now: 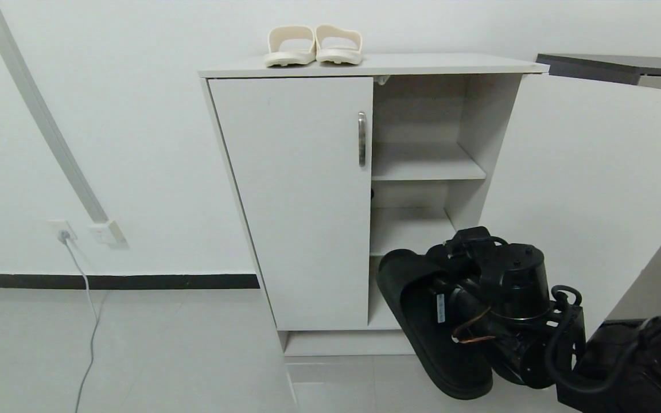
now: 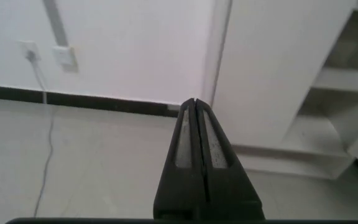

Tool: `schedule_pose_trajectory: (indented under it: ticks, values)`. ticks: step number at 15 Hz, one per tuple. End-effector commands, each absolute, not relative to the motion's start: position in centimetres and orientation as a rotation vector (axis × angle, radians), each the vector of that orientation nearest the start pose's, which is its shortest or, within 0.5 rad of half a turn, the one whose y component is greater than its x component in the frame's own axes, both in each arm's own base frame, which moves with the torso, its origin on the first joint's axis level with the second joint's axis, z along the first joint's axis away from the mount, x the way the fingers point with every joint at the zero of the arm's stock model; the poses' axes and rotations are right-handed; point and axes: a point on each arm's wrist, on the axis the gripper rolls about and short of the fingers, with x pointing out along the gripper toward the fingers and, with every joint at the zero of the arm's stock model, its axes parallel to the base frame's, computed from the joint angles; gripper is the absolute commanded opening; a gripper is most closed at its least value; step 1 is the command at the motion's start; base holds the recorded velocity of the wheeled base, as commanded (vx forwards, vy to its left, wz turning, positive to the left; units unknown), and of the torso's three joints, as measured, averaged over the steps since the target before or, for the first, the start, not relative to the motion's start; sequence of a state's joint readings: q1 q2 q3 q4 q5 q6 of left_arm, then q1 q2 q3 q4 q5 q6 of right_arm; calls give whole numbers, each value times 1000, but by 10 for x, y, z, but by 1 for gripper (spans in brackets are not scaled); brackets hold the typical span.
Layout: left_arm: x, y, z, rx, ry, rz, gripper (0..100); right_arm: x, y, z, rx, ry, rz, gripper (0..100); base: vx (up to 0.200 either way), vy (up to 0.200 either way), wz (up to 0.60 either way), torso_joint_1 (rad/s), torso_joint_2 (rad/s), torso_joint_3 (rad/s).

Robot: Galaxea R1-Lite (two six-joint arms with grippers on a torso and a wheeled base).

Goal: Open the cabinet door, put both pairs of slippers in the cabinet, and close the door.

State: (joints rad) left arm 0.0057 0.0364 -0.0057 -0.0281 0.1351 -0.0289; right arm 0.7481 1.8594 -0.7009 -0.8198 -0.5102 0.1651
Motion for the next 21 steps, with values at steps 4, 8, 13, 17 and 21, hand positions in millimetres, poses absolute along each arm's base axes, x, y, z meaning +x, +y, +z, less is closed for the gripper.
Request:
schedule_pose_trajectory:
  ticks: [4, 8, 13, 17, 21]
  values:
    - [-23, 0, 76, -5, 2, 0, 0, 246, 214, 120, -22, 275, 216, 0, 0, 0, 0, 0, 0, 0]
    - [-23, 0, 76, -9, 2, -5, 0, 261, 226, 112, -16, 261, 160, 0, 0, 0, 0, 0, 0, 0]
    - [-23, 0, 75, -11, 3, -5, 0, 280, 239, 104, 4, 227, 21, 0, 0, -40, 0, -1, 0, 1]
    - [-23, 0, 76, -15, 2, -5, 0, 281, 239, 101, 0, 232, 17, 0, 0, -200, 0, 5, 2, 4]
    - [-23, 0, 76, -14, 2, -3, 0, 281, 242, 93, -13, 247, 25, 0, 0, -50, 0, 1, -1, 2]
